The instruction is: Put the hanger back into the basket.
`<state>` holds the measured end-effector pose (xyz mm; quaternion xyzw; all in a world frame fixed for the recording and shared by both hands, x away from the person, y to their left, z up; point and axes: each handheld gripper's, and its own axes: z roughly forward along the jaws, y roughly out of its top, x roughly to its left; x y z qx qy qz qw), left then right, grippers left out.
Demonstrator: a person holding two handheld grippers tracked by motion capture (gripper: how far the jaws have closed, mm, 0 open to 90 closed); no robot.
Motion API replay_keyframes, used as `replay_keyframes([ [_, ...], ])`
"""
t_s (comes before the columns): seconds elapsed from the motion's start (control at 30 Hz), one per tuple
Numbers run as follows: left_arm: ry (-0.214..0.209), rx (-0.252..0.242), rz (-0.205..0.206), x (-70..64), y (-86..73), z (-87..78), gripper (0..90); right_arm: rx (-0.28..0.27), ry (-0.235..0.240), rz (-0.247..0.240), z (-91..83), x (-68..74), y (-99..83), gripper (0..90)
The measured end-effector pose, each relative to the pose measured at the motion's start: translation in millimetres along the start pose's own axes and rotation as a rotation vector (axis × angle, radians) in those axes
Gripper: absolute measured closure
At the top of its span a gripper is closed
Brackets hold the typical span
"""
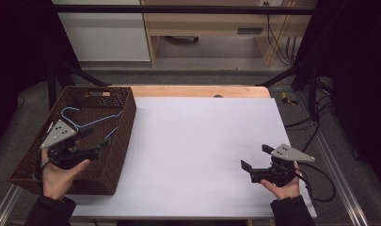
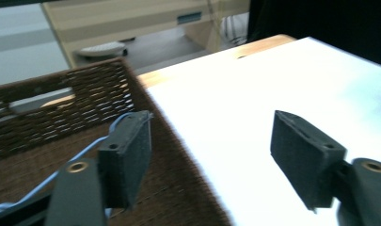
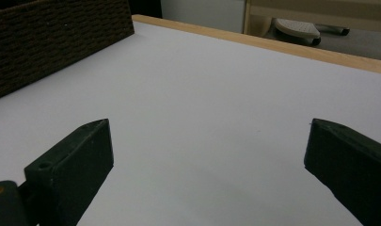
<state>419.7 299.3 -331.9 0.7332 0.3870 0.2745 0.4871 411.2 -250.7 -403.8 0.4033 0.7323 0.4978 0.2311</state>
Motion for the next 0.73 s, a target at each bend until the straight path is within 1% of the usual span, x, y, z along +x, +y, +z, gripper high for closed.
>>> replay_keyframes([
  [0.03, -0.021, -0.009, -0.004, -4.4, -1.6, 1.8, 24.7, -0.001, -0.001, -0.001, -0.1, -0.1, 0.1, 2.3],
  [0.07, -0.039, -0.009, -0.005, -8.4, -3.1, 3.4, 23.0, -0.002, -0.001, 0.000, -0.1, -0.1, 0.1, 2.3],
  [0.1, -0.052, -0.015, -0.004, -12.7, -4.9, 5.4, 22.0, -0.001, -0.002, 0.002, -0.3, 0.1, 0.1, 2.3],
  [0.2, -0.078, -0.010, -0.002, -24.1, -10.4, 11.9, 18.2, -0.004, -0.002, 0.004, -1.0, 0.1, 0.2, 2.2],
  [0.3, -0.091, -0.011, 0.001, -33.3, -15.1, 16.4, 10.5, -0.006, -0.001, 0.009, -1.9, 0.0, 0.4, 2.3],
  [0.33, -0.099, -0.015, 0.003, -36.0, -17.2, 17.6, 9.5, -0.006, -0.002, 0.007, -2.2, -0.3, 0.4, 2.3],
  [0.37, -0.104, -0.013, 0.003, -38.7, -19.5, 19.1, 8.5, -0.007, -0.001, 0.004, -2.5, -0.6, 0.4, 2.2],
  [0.4, -0.104, -0.014, 0.011, -41.1, -23.0, 20.8, 7.5, -0.008, -0.003, 0.006, -2.6, -0.4, 0.4, 2.2],
  [0.43, -0.107, -0.011, 0.007, -42.5, -25.1, 22.1, 7.3, -0.010, -0.002, 0.006, -2.9, -0.5, 0.4, 2.2],
  [0.47, -0.113, 0.004, 0.013, -43.2, -27.0, 24.3, 7.3, -0.010, -0.002, 0.007, -3.0, -0.4, 0.4, 2.1],
  [0.53, -0.101, 0.009, 0.020, -44.1, -30.5, 27.7, 7.0, -0.014, 0.000, 0.009, -3.1, -0.3, 0.3, 2.1],
  [0.6, -0.111, 0.018, 0.010, -44.7, -34.6, 30.8, 7.4, -0.010, 0.000, 0.005, -3.5, -0.9, -0.1, 1.9],
  [0.73, -0.103, 0.033, 0.023, -47.3, -38.9, 32.7, 8.1, -0.012, -0.001, 0.010, -4.0, -1.2, 0.0, 1.9],
])
